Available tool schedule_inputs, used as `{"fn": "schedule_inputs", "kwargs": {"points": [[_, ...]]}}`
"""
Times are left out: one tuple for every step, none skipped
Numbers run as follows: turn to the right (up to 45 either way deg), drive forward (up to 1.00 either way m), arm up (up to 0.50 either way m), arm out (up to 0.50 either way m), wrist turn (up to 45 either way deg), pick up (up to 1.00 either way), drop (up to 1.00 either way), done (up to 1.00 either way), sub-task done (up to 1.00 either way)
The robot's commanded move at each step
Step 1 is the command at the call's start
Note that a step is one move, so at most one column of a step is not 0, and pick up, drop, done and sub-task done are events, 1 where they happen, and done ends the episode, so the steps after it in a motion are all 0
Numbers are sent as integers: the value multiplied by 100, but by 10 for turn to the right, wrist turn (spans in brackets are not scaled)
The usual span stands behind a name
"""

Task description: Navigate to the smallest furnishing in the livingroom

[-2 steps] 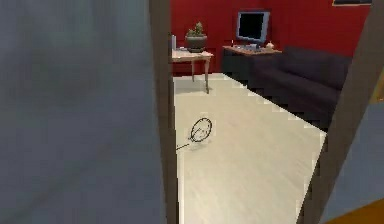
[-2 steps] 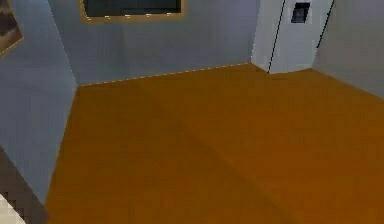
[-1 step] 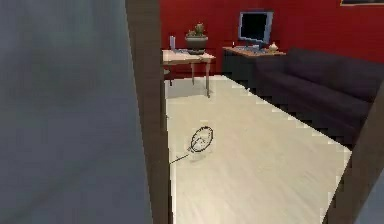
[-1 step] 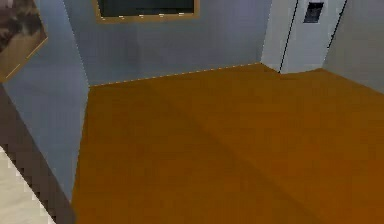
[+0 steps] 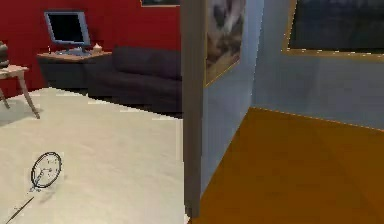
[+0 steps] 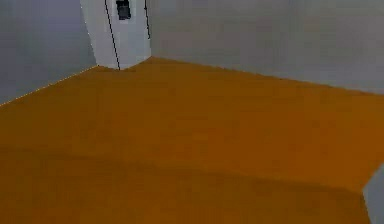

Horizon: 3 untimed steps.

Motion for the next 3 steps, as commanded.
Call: {"fn": "schedule_inputs", "kwargs": {"points": [[390,0,0,0,0,0,0,0,0],[0,60,0,0,0,0,0,0,0],[-450,0,0,0,0,0,0,0,0]]}}
